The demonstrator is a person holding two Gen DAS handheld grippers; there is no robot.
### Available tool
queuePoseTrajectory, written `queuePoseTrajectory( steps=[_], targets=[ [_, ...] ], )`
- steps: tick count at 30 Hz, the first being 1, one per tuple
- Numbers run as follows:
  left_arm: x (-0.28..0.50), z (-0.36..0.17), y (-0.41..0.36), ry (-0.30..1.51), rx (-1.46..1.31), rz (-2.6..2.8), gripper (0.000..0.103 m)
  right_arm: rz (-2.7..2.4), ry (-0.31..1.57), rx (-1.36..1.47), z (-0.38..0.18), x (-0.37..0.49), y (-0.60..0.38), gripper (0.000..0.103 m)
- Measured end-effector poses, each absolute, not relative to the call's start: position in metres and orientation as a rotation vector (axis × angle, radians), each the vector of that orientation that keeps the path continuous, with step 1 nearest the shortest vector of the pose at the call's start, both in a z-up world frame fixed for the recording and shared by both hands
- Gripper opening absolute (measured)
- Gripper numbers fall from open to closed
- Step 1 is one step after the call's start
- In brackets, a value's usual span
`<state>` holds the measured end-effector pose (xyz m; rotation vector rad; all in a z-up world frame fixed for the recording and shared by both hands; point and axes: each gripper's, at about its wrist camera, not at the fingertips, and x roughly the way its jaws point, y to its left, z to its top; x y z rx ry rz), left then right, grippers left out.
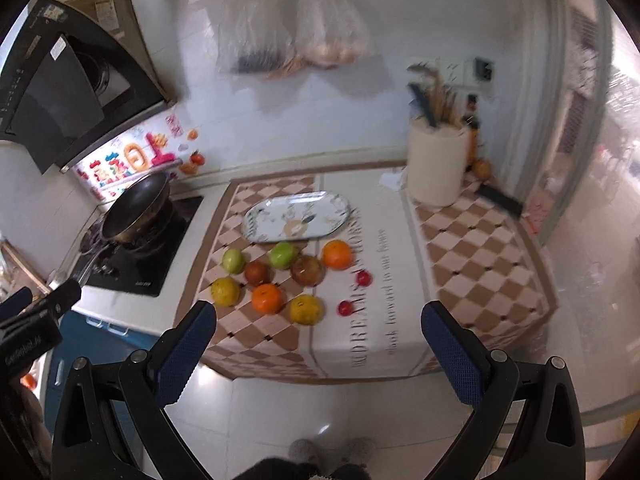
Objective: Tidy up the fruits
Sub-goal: 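Grasp a yellow lemon with the left gripper while the right gripper grasps another lemon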
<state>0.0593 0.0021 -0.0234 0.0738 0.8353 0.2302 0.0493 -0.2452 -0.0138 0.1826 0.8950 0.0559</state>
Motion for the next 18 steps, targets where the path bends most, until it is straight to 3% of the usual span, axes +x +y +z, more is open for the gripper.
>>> queuePoseTrajectory(
  steps=[8, 18],
  targets=[
    [0.142, -0.101, 0.045, 0.994, 0.108, 0.311, 0.103, 0.126, 1.101, 0.152, -0.140, 0.146, -0.208, 0.100],
    [0.274, -0.256, 0.059, 1.433, 0.027, 0.029, 0.094, 0.039, 1.405, 0.290, -0.286, 0.226, -0.198, 0.090]
  ],
)
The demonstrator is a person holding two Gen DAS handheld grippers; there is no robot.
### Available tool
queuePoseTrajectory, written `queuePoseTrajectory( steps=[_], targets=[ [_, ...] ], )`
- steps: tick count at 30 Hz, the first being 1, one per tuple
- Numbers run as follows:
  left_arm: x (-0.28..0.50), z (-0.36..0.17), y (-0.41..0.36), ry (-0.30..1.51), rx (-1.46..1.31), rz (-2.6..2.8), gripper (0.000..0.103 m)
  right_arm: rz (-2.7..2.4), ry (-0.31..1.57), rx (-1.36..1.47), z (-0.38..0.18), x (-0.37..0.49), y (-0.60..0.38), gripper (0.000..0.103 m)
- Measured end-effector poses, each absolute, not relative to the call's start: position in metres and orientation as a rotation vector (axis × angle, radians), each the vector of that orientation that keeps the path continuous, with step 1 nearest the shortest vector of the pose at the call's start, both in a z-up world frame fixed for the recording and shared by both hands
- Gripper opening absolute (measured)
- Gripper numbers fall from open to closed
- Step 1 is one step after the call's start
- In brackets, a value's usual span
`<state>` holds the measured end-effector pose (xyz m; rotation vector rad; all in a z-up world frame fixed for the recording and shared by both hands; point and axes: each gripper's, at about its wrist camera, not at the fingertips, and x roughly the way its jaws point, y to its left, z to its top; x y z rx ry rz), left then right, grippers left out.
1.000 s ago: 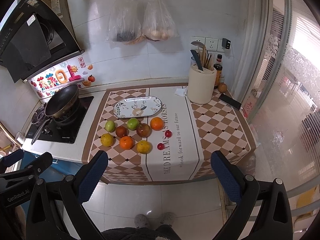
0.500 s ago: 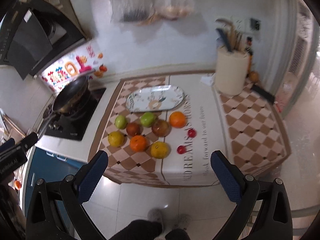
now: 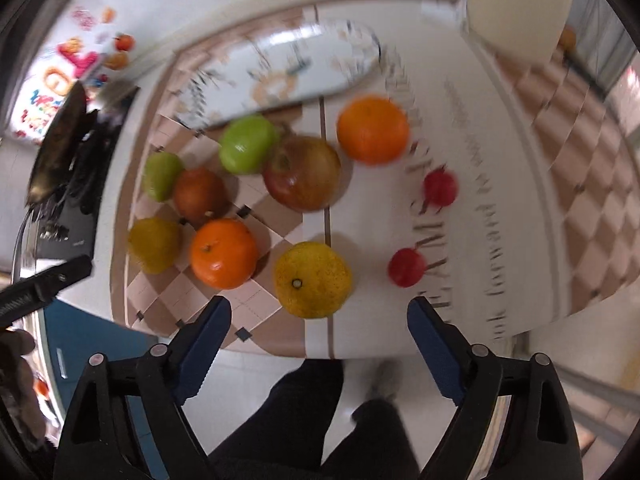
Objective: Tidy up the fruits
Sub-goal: 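Grasp a yellow lemon with the left gripper while the right gripper grasps another lemon, then carry both lemons onto the floral plate and open both grippers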
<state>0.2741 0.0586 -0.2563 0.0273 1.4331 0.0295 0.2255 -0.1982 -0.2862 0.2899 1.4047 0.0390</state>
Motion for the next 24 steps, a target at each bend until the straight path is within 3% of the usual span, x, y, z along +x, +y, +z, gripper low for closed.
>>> queuePoseTrajectory(
  steps=[11, 13, 15, 16, 20, 24],
  targets=[
    [0.316, -0.337, 0.038, 1.649, 0.052, -0.119, 0.093, -0.014, 1.541, 0.377, -0.336, 0.247, -0.191, 0.083],
    [0.317, -0.345, 0.031, 1.654, 0.080, -0.134, 0.084, -0.017, 1.556, 0.389, -0.340, 0.251, -0.190, 0.081],
    [0.316, -0.351, 0.025, 1.661, 0.101, -0.149, 0.066, -0.017, 1.568, 0.396, -0.343, 0.255, -0.190, 0.078],
    [0.316, -0.355, 0.022, 1.663, 0.104, -0.164, 0.063, -0.017, 1.574, 0.398, -0.345, 0.256, -0.191, 0.076],
    [0.313, -0.360, 0.014, 1.635, 0.137, -0.181, 0.061, -0.009, 1.604, 0.415, -0.353, 0.260, -0.186, 0.062],
    [0.309, -0.359, 0.012, 1.626, 0.144, -0.192, 0.061, -0.030, 1.611, 0.412, -0.351, 0.260, -0.184, 0.062]
  ],
)
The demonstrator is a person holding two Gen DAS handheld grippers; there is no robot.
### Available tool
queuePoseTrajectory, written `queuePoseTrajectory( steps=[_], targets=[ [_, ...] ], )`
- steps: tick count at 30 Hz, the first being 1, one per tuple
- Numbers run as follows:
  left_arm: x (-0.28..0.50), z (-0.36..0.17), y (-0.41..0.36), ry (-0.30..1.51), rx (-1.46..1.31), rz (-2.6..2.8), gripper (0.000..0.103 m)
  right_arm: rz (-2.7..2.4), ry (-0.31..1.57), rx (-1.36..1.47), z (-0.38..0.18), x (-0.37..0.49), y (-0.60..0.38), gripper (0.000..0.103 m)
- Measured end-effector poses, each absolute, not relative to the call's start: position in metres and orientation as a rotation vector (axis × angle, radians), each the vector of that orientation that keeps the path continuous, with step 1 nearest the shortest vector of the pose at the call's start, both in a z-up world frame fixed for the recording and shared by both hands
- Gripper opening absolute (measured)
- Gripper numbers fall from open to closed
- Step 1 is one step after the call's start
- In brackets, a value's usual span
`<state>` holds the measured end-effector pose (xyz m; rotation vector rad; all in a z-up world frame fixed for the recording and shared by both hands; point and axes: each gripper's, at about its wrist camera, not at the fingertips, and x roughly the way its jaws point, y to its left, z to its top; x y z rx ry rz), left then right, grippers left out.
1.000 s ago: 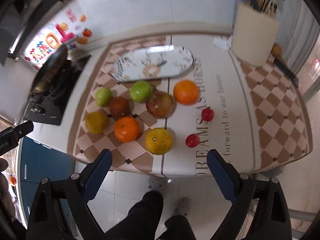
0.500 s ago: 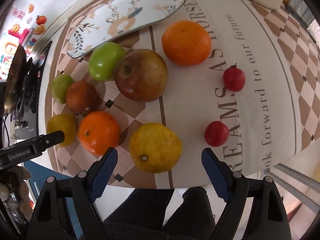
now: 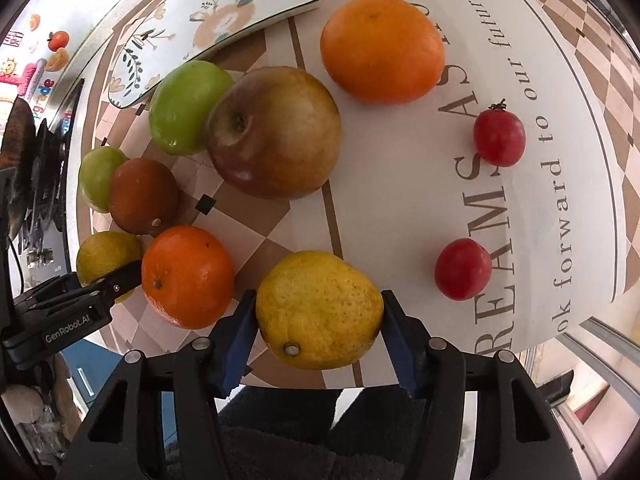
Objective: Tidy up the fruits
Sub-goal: 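Carry both lemons onto the floral plate and open both grippers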
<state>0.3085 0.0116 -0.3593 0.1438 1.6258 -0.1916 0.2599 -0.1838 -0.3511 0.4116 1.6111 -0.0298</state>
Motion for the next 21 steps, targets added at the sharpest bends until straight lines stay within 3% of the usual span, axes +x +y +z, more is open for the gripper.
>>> queuePoseTrajectory(
  steps=[6, 12, 16, 21],
  targets=[
    [0.306, -0.316, 0.013, 1.568, 0.115, -0.245, 0.061, -0.013, 1.563, 0.446, -0.318, 0.263, -0.188, 0.061],
    [0.354, -0.234, 0.012, 1.465, 0.009, -0.316, 0.061, 0.058, 1.433, 0.440, -0.250, 0.309, -0.197, 0.061],
    [0.419, -0.228, -0.010, 1.449, -0.009, -0.295, 0.061, 0.092, 1.379, 0.383, -0.235, 0.377, -0.205, 0.061],
    [0.492, -0.262, -0.031, 1.526, -0.033, -0.211, 0.061, 0.131, 1.409, 0.284, -0.266, 0.474, -0.212, 0.061]
  ],
)
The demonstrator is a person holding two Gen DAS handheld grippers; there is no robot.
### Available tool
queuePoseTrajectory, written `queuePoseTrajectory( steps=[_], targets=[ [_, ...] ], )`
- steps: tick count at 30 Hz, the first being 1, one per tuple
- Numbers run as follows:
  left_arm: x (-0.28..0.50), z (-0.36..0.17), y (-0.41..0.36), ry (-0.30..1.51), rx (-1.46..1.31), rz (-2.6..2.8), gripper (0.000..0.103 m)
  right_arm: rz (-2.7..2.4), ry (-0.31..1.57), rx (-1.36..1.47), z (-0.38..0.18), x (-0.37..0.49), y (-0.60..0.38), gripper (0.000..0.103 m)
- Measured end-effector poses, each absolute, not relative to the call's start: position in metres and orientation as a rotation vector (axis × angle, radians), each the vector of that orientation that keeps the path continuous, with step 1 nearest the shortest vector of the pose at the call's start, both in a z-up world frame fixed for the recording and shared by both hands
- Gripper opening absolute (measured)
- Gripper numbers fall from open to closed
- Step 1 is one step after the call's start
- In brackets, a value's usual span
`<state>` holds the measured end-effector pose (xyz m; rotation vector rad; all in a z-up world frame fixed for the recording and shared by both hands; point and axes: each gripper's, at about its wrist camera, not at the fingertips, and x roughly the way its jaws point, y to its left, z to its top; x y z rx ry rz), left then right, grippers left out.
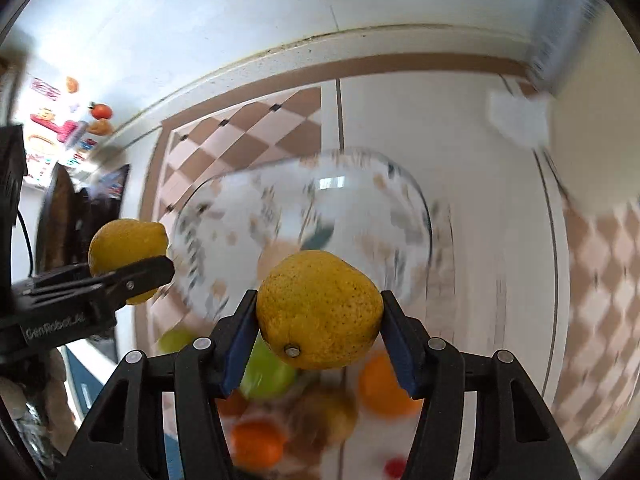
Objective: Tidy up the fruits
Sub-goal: 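Carry both lemons onto the floral plate and open both grippers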
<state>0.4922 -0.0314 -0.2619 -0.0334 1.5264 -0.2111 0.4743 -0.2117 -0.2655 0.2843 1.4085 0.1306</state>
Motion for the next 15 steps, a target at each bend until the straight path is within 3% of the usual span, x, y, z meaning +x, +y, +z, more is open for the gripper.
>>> queuePoseTrajectory(
  steps=[7, 15],
  targets=[
    [0.551, -0.322, -0.052, 1.666, -0.098, -0.147, 0.061, 0.202, 1.496, 0.171, -0.313, 0.532, -0.208, 0.061],
    [0.566, -0.360, -0.054, 1.782, -0.164, -0.123, 0.061, 0.256, 1.562, 0.102, -0.348, 0.558, -0.198, 0.061]
  ],
)
